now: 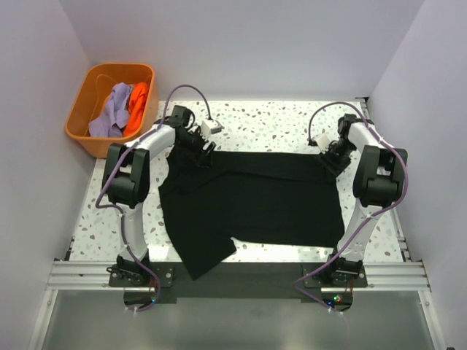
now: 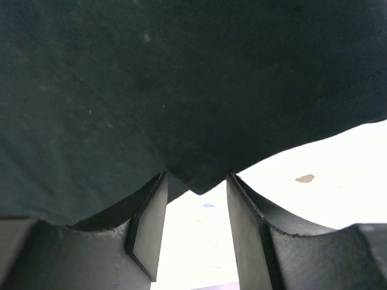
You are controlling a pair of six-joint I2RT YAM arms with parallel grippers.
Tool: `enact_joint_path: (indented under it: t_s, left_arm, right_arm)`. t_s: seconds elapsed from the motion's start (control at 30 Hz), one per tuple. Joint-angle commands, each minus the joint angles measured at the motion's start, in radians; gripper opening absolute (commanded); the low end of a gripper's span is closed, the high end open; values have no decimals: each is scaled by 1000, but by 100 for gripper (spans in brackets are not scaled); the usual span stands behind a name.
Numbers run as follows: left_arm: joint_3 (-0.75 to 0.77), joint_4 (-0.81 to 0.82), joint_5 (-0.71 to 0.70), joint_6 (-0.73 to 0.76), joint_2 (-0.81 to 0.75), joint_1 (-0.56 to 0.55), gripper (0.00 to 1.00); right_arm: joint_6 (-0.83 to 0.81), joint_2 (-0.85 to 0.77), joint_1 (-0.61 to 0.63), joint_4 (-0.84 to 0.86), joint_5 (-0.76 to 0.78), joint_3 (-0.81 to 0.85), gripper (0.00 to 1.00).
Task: Fold and stack the t-shirts
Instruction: Fold the tshirt
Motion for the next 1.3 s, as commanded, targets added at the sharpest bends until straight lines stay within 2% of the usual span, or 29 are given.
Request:
enact_joint_path:
  t_s: [0.0,0.07,0.23,0.33,0.53,0.57,0.67,0.8,1.03,1.27]
  left_arm:
    - [76,14,17,52,33,-5,73]
    - [90,-5,22,63,46,-10,73]
    - [114,-63,45,106,70,-16,70]
    - [119,-111,84,147,66,-16,61]
    - [121,-197,143,210,46,-16,33]
    - [117,-203,150,216,39,-16,24]
    - [105,-223,183,235,4,-16,11]
    - [72,-230,180,241,-45,-19,0]
    - [-4,-230,158,275,-97,-50,0]
    - [-147,-263,169,336,-184,-113,0]
  right_arm:
    - [-32,-40,1,12,25,9,45]
    - [-32,-39,3,11,26,16,43]
    - [-30,-24,3,6,26,33,26]
    - [-29,-17,4,5,26,47,17]
    - [-30,-10,3,-6,20,68,0]
    - [-30,-8,3,-9,20,75,0]
    - [-30,-7,3,-15,14,90,0]
    - [-33,-8,4,-26,6,107,0]
    - [-39,-36,3,-28,0,101,1]
    - [-49,-70,1,-21,26,70,16]
